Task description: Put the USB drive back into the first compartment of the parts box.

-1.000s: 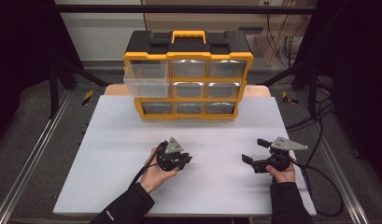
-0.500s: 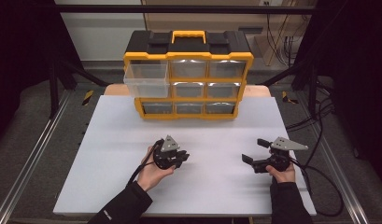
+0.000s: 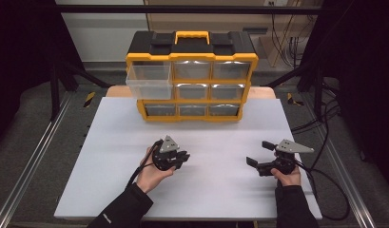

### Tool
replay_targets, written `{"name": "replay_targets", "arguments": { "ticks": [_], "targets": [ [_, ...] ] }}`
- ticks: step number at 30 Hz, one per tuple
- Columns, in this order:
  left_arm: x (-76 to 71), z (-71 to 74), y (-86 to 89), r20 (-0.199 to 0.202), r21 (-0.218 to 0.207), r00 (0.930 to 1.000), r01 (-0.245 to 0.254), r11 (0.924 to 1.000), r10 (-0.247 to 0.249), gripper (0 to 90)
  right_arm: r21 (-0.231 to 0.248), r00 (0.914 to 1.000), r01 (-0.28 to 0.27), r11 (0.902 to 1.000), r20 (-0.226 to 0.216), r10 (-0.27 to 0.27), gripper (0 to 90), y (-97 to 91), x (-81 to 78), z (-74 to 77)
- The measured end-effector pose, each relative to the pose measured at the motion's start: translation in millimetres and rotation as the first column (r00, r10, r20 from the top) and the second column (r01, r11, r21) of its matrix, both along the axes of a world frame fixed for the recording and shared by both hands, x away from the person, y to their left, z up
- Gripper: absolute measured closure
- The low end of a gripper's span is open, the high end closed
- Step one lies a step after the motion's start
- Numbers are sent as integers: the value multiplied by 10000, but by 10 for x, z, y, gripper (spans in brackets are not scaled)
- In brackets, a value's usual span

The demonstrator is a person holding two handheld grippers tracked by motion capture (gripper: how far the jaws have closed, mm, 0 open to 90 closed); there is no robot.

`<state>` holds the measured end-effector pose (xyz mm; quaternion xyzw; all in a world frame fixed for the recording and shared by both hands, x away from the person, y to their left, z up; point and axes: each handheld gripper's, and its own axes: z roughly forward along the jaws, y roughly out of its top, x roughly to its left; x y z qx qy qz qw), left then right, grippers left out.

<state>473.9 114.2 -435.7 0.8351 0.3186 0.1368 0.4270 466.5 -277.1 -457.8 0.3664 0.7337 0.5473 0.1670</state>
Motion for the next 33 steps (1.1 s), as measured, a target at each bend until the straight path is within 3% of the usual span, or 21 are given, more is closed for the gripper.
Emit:
{"name": "replay_targets", "arguments": {
  "ticks": [33],
  "targets": [
    [46, 194, 270, 303, -241, 9978, -579, 9980, 586, 789, -10, 10000, -13, 10000, 11, 13, 6, 3, 4, -5]
  ]
}}
